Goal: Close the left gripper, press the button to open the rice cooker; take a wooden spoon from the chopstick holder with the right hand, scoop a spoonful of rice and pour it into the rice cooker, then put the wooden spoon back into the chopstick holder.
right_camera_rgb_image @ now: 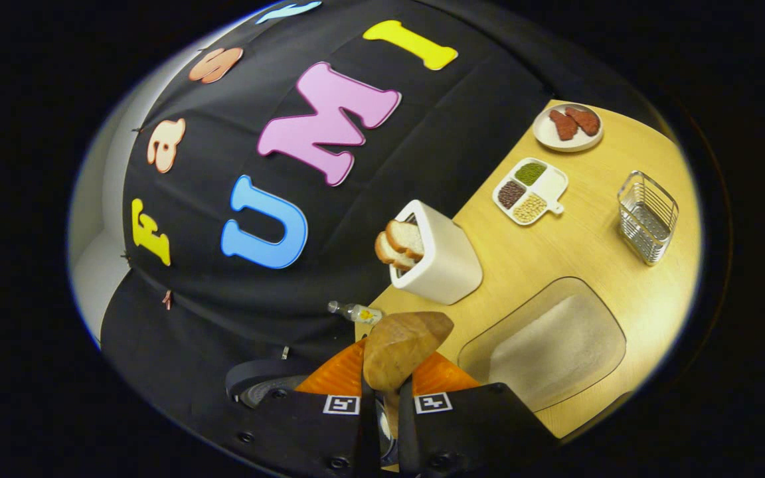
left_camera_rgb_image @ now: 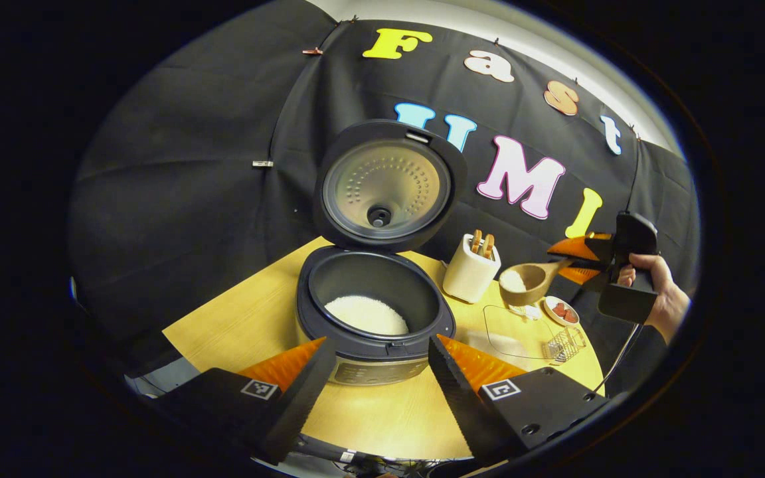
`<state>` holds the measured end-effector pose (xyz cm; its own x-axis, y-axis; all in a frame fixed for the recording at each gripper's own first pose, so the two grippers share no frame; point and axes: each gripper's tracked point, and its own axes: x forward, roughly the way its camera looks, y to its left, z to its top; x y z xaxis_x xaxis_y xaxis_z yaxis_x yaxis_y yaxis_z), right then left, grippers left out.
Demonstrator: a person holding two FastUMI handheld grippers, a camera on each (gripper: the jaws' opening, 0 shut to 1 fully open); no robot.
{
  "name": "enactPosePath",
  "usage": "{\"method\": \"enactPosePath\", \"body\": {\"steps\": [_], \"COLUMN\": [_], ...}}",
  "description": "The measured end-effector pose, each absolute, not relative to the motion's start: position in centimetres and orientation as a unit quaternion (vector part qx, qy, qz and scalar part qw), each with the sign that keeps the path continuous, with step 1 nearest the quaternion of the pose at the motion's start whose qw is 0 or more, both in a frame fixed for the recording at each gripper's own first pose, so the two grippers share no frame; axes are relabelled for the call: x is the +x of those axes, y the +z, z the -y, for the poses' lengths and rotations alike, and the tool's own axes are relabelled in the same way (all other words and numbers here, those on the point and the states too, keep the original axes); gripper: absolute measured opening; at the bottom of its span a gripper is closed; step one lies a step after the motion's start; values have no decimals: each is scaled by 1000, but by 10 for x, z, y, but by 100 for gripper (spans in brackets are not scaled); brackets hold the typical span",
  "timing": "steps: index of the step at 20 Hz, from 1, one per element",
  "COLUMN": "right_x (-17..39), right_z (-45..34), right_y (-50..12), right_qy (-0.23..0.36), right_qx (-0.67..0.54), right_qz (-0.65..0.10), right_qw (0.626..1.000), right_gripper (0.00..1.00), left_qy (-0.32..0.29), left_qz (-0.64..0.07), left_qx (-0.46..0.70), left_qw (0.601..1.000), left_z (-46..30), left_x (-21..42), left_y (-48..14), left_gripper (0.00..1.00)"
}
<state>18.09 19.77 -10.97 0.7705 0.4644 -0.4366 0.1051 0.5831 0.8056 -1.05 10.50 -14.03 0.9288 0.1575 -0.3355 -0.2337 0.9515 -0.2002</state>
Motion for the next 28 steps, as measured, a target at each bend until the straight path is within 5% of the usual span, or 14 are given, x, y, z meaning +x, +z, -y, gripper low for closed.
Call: {"method": "enactPosePath", "body": {"steps": [9, 17, 28], "right_x": [169, 137, 86], "right_z": [-319, -422, -486], "right_y": [-84, -81, -109], "right_qy": [213, 344, 474], "right_qx": [390, 136, -90], "right_qz": [-316, -246, -146], "right_qw": [838, 896, 864], "right_gripper": [15, 15, 15], "left_qy": [139, 168, 182], "left_qz": [-152, -153, -155], "left_qx": [-135, -147, -143], "left_qw": [969, 963, 960], "left_z": [-140, -162, -184], "left_x": [-27, -50, -57], "left_y": [-142, -149, -154], "left_gripper": [95, 96, 93]}}
